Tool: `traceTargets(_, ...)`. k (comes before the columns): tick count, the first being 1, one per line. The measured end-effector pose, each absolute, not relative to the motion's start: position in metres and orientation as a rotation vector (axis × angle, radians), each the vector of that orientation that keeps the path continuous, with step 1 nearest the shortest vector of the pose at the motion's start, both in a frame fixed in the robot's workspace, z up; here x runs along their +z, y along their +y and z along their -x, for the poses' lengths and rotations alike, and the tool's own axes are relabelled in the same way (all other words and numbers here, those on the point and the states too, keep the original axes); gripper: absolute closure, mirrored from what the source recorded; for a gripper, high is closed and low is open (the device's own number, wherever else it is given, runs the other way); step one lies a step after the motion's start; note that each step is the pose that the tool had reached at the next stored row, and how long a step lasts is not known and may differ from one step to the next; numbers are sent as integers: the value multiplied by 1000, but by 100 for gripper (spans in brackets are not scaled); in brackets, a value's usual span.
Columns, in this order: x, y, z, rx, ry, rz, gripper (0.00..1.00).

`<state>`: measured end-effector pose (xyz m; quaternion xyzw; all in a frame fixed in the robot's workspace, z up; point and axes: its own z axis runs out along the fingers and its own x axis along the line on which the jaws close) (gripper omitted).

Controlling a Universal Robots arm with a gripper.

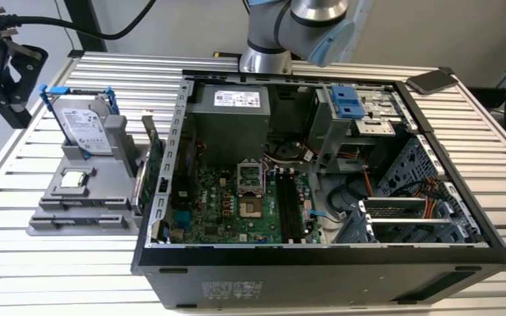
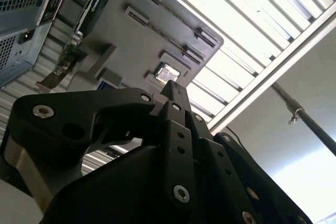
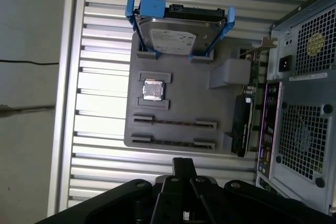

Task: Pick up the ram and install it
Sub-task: 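Pick up the ram and move it above insertion slot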

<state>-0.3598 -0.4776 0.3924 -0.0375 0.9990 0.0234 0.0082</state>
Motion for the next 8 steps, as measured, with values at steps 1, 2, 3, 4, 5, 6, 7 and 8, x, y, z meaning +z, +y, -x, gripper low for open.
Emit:
traceTargets(1, 392, -478, 360, 74, 3122, 117, 100)
traceTargets(2, 392, -478, 360, 74, 3121, 117, 100)
traceTargets(3, 392, -478, 360, 74, 3121, 117, 100)
traceTargets(4, 392, -478, 360, 75, 3121, 117, 100)
traceTargets(5, 392, -478, 360, 75, 3121, 117, 100)
traceTargets(6, 392, -478, 360, 76, 3120, 117, 100)
traceTargets(7, 392, -478, 360, 76, 3120, 117, 100)
traceTargets(8, 392, -478, 360, 77, 3119, 117, 100)
